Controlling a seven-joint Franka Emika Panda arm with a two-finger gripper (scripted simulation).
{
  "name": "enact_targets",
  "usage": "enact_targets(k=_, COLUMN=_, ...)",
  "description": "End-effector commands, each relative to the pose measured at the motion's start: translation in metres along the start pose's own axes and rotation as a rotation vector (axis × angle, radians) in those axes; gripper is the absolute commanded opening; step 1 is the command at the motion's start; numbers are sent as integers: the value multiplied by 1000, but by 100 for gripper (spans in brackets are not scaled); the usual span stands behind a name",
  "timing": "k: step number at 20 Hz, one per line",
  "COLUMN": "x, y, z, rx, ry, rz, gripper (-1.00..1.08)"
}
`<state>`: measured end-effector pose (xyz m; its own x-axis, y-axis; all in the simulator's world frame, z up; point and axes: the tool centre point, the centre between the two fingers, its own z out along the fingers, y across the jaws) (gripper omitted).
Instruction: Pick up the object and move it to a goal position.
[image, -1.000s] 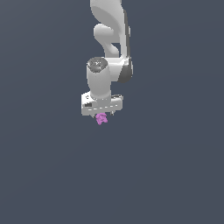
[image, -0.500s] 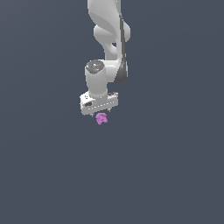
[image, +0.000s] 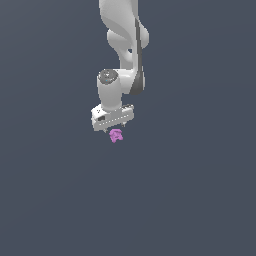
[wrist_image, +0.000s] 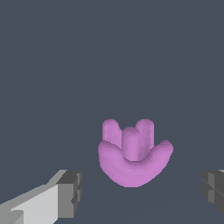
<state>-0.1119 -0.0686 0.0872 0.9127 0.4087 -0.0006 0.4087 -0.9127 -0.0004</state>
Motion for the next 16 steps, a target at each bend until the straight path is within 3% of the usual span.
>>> enact_targets(k=1, x=0, y=0, z=1, rx=0, ry=0, rz=0, gripper=100)
enact_targets(k=16, x=-1, y=-1, z=49, rx=0, ry=1, rz=-4, gripper=100)
